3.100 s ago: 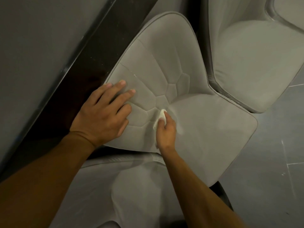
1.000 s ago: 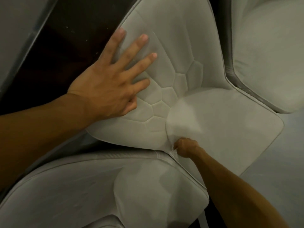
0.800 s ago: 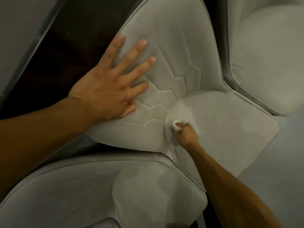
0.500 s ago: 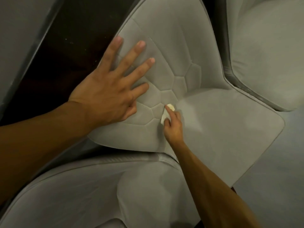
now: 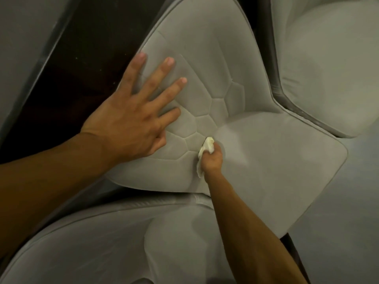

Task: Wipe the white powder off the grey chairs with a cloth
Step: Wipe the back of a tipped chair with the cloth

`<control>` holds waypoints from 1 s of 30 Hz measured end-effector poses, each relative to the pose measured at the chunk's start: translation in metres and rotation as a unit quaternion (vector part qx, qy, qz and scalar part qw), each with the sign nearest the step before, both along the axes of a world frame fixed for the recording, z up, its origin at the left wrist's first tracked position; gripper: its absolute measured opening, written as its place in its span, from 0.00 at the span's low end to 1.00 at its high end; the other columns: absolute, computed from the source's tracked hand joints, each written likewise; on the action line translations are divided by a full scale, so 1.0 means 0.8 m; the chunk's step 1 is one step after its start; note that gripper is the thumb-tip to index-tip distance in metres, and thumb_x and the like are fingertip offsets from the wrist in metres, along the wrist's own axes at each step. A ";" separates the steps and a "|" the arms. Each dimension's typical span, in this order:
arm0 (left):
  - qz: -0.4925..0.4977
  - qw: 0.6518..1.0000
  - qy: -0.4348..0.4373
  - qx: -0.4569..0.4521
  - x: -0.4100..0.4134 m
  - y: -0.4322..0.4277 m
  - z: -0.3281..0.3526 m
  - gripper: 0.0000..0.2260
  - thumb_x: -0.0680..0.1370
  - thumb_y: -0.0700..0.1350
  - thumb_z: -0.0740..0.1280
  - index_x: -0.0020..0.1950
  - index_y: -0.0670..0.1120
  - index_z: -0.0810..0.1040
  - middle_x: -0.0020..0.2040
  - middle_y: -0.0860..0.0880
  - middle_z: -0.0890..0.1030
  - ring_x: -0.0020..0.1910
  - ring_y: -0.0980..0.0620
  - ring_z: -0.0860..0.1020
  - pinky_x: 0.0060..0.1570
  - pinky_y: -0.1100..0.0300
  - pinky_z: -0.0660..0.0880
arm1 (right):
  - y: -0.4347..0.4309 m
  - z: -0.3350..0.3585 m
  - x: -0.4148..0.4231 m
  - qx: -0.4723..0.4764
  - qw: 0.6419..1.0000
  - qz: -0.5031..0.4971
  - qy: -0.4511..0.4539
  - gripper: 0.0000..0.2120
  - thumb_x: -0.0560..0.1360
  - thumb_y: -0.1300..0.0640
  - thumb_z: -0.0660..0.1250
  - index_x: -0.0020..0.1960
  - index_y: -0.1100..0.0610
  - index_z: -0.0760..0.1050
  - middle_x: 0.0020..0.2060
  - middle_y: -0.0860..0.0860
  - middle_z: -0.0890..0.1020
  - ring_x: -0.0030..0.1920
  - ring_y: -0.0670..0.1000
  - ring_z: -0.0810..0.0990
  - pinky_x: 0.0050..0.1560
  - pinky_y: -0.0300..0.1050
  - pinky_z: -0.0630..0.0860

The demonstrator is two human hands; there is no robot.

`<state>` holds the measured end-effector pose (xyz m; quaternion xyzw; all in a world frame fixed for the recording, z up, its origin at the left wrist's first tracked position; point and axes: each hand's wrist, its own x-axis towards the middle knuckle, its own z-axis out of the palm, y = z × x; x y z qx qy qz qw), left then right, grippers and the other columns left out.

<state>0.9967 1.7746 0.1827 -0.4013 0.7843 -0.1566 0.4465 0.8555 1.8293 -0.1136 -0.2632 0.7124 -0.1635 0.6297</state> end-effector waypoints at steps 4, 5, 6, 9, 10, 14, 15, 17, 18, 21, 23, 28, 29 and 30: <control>0.003 1.000 0.007 -0.001 0.001 0.000 0.001 0.32 0.80 0.65 0.37 0.83 0.56 0.47 0.78 0.35 0.28 0.74 0.25 0.28 0.71 0.25 0.36 | -0.006 -0.015 0.007 0.052 0.998 0.026 0.019 0.21 0.81 0.59 0.60 0.73 0.54 0.69 0.67 0.57 0.76 0.67 0.61 0.74 0.71 0.55 0.69; 0.005 1.000 0.005 0.004 0.001 0.000 0.000 0.32 0.80 0.65 0.37 0.83 0.55 0.46 0.78 0.35 0.28 0.73 0.25 0.27 0.71 0.25 0.36 | -0.008 -0.019 0.006 0.064 0.997 0.030 0.024 0.20 0.80 0.60 0.60 0.72 0.55 0.70 0.65 0.58 0.77 0.66 0.61 0.75 0.69 0.55 0.71; 0.009 1.000 0.005 0.008 0.000 0.000 0.000 0.32 0.80 0.64 0.38 0.83 0.55 0.46 0.77 0.35 0.27 0.73 0.26 0.27 0.71 0.25 0.36 | -0.012 -0.022 0.004 0.073 0.997 0.033 0.024 0.20 0.79 0.62 0.61 0.70 0.56 0.72 0.64 0.58 0.78 0.65 0.62 0.76 0.68 0.54 0.71; 0.014 1.000 0.013 0.012 -0.001 -0.001 0.002 0.32 0.80 0.64 0.39 0.83 0.55 0.47 0.78 0.36 0.28 0.74 0.26 0.27 0.71 0.25 0.36 | -0.020 -0.012 0.006 0.063 0.997 0.034 -0.001 0.20 0.78 0.65 0.60 0.69 0.57 0.74 0.63 0.57 0.79 0.63 0.59 0.77 0.67 0.51 0.72; 0.013 1.000 0.017 0.013 -0.001 -0.001 0.002 0.32 0.80 0.64 0.39 0.83 0.55 0.48 0.78 0.36 0.28 0.74 0.26 0.27 0.71 0.25 0.37 | -0.022 -0.002 0.006 0.051 0.998 0.022 -0.015 0.21 0.78 0.65 0.60 0.70 0.56 0.74 0.64 0.56 0.79 0.63 0.58 0.77 0.68 0.51 0.72; 0.001 0.999 0.033 0.002 0.001 0.000 0.002 0.32 0.81 0.65 0.41 0.83 0.55 0.51 0.79 0.35 0.30 0.74 0.26 0.29 0.72 0.25 0.39 | -0.010 0.059 -0.019 -0.040 0.994 0.026 -0.099 0.22 0.79 0.67 0.59 0.70 0.53 0.74 0.65 0.51 0.77 0.63 0.51 0.76 0.67 0.45 0.72; -0.001 0.999 0.033 -0.001 0.001 0.000 0.002 0.32 0.81 0.65 0.41 0.83 0.55 0.51 0.79 0.35 0.30 0.74 0.26 0.29 0.72 0.25 0.38 | -0.004 0.071 -0.027 -0.062 0.991 0.036 -0.113 0.23 0.79 0.68 0.59 0.69 0.52 0.75 0.64 0.50 0.77 0.62 0.49 0.76 0.66 0.43 0.72; 0.001 1.000 0.027 0.002 0.001 0.000 0.002 0.32 0.81 0.65 0.40 0.83 0.55 0.50 0.78 0.35 0.29 0.74 0.25 0.28 0.71 0.25 0.37 | 0.003 0.080 -0.034 -0.095 0.989 0.024 -0.107 0.22 0.78 0.68 0.60 0.68 0.52 0.76 0.65 0.50 0.78 0.63 0.49 0.76 0.67 0.44 0.73; 0.003 1.000 0.026 0.002 0.001 0.000 0.003 0.31 0.81 0.64 0.40 0.83 0.54 0.50 0.78 0.35 0.28 0.74 0.25 0.27 0.71 0.25 0.36 | 0.002 0.079 -0.032 -0.095 0.991 0.000 -0.097 0.22 0.79 0.68 0.60 0.69 0.52 0.75 0.66 0.51 0.78 0.64 0.50 0.76 0.68 0.46 0.72; 0.005 1.000 0.022 0.002 0.000 -0.001 0.003 0.31 0.81 0.65 0.41 0.83 0.55 0.49 0.78 0.35 0.28 0.74 0.26 0.27 0.71 0.25 0.38 | 0.000 0.077 -0.010 -0.035 0.993 -0.043 -0.108 0.19 0.81 0.62 0.62 0.71 0.51 0.73 0.67 0.51 0.76 0.66 0.52 0.75 0.68 0.48 0.72; 0.007 1.000 0.018 0.007 -0.001 -0.001 0.003 0.32 0.81 0.65 0.41 0.83 0.55 0.48 0.77 0.35 0.28 0.74 0.26 0.27 0.71 0.25 0.39 | 0.005 0.092 0.003 -0.062 0.992 -0.021 -0.108 0.15 0.81 0.56 0.65 0.67 0.50 0.74 0.61 0.48 0.77 0.60 0.47 0.77 0.60 0.37 0.74; 0.007 1.000 0.006 0.004 -0.005 0.000 0.004 0.32 0.81 0.65 0.40 0.83 0.53 0.46 0.77 0.34 0.27 0.73 0.25 0.27 0.72 0.25 0.41 | 0.028 0.145 0.000 -0.343 0.930 0.071 -0.113 0.09 0.80 0.57 0.68 0.61 0.55 0.79 0.53 0.48 0.81 0.54 0.42 0.79 0.57 0.38 0.75; 0.007 1.000 0.004 0.004 -0.005 0.000 0.005 0.33 0.81 0.65 0.40 0.83 0.53 0.45 0.76 0.34 0.26 0.73 0.25 0.27 0.72 0.25 0.41 | 0.029 0.145 -0.001 -0.384 0.915 0.084 -0.097 0.11 0.81 0.58 0.67 0.62 0.56 0.79 0.54 0.49 0.81 0.54 0.44 0.79 0.57 0.40 0.75; 0.007 1.000 0.003 0.003 -0.006 0.000 0.005 0.33 0.81 0.65 0.40 0.83 0.53 0.45 0.76 0.34 0.26 0.73 0.25 0.27 0.72 0.26 0.41 | 0.030 0.141 -0.002 -0.415 0.902 0.094 -0.074 0.12 0.81 0.59 0.67 0.64 0.56 0.78 0.53 0.50 0.81 0.54 0.45 0.79 0.56 0.42 0.76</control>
